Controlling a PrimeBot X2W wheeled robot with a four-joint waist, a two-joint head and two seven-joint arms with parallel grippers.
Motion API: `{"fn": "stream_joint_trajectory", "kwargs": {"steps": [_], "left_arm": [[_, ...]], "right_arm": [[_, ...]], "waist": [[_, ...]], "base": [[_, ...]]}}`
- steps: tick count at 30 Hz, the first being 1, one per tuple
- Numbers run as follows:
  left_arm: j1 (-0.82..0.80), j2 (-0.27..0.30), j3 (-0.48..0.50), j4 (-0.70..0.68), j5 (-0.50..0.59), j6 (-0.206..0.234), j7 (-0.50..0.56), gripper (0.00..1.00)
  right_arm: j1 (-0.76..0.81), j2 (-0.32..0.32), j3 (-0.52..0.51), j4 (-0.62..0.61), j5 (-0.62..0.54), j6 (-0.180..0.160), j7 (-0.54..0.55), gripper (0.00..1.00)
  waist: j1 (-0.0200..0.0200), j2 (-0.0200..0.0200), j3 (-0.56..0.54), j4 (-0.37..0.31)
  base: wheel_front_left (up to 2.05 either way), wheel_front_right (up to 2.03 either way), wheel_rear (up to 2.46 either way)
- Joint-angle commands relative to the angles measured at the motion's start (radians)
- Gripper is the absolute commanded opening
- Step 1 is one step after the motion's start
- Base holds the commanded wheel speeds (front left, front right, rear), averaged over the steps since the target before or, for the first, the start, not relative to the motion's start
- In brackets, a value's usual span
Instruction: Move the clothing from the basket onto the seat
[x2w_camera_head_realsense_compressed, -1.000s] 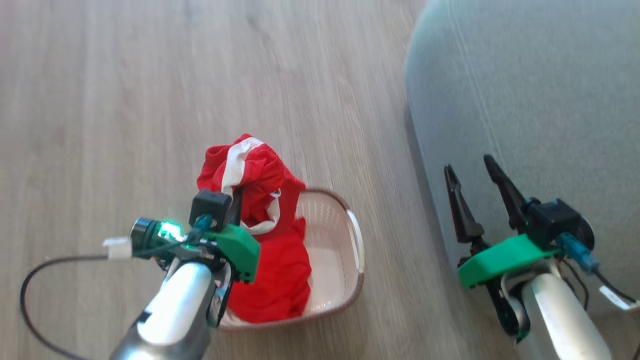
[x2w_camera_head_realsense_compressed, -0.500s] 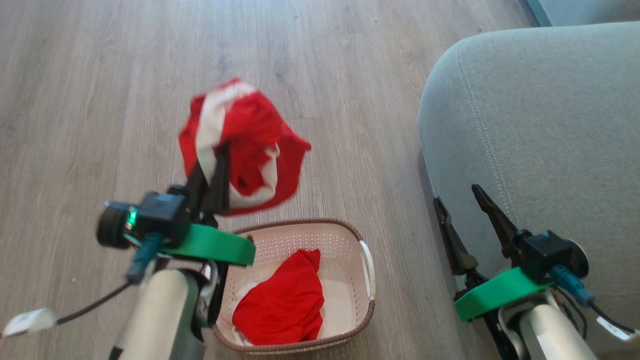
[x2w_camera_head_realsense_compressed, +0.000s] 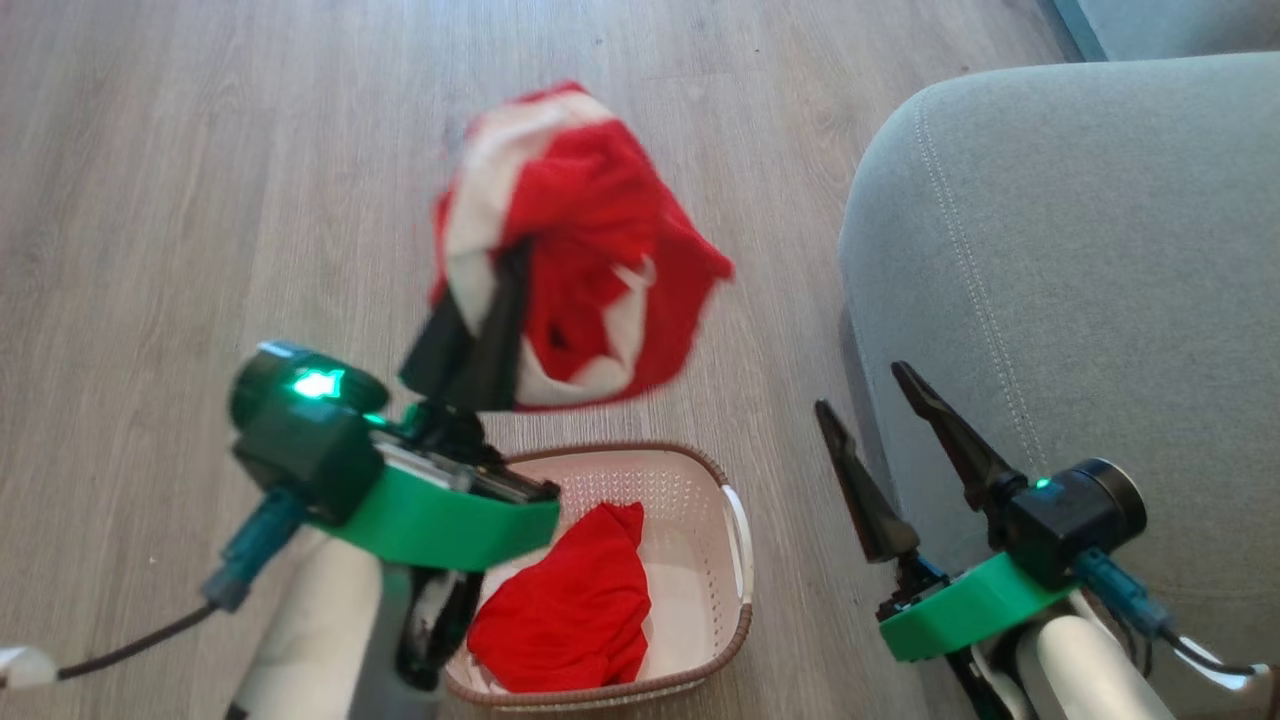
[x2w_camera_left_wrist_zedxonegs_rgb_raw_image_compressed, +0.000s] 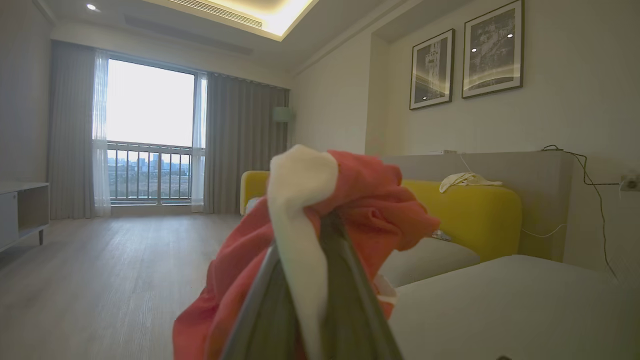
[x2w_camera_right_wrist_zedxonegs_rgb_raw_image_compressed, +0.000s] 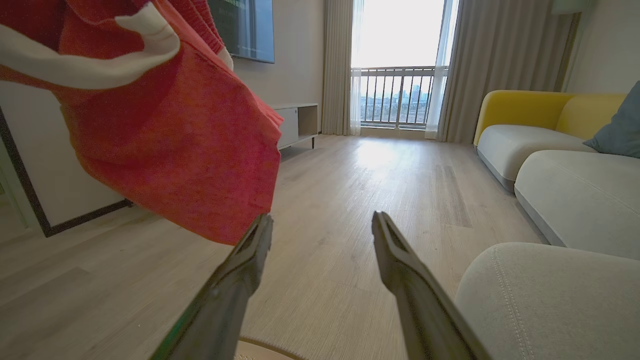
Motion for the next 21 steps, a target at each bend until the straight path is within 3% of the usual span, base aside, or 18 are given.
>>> {"fn": "stream_joint_trajectory", "kwargs": {"steps": [1, 13, 21], "left_arm": [[-0.043, 0.0, 0.015, -0.022, -0.004, -0.014, -0.005, 0.0], [-0.041, 0.0, -0.126, 0.069, 0.014, -0.113, -0.005, 0.0], [-0.066, 0.003, -0.228, 0.1, 0.031, -0.129, -0.005, 0.0]], "right_arm": [[-0.02, -0.016, 0.026, -0.047, -0.014, 0.0, -0.009, 1.0], [-0.047, -0.072, 0.107, -0.077, -0.079, 0.0, -0.009, 1.0], [-0.11, -0.164, 0.199, -0.055, -0.128, 0.0, -0.009, 1.0]], "waist": [[0.0001, -0.0001, 0.0, -0.001], [0.0001, -0.0001, 0.002, -0.009], [0.0001, -0.0001, 0.016, -0.008]], "base": [[0.0, 0.0, 0.0], [0.0, 0.0, 0.0], [0.0, 0.0, 0.0]]}}
